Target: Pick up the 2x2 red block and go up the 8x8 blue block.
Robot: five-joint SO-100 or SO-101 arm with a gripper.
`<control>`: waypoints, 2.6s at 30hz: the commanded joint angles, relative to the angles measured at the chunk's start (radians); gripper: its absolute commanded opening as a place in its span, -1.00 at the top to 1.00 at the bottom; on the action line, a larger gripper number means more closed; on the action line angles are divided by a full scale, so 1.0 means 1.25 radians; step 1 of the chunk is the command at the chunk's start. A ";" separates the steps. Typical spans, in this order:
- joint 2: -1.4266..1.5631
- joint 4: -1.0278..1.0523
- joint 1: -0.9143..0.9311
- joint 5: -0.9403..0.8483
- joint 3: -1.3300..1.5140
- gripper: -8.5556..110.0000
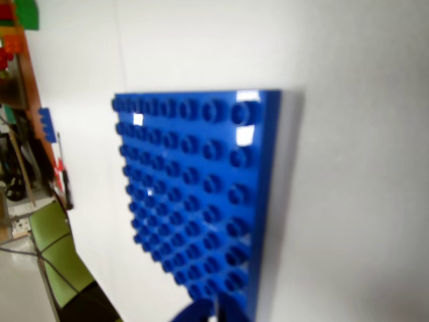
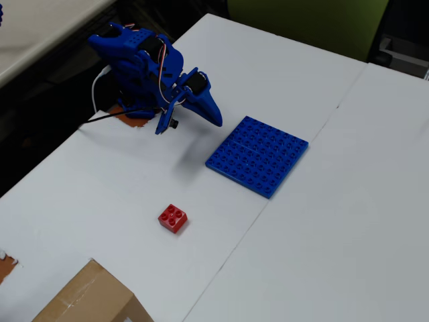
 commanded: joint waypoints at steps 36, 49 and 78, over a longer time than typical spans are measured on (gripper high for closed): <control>0.006 0.002 -0.006 -0.001 0.004 0.85; 0.006 0.002 -0.001 0.002 0.004 0.85; -0.665 0.098 0.006 -0.560 -0.758 0.85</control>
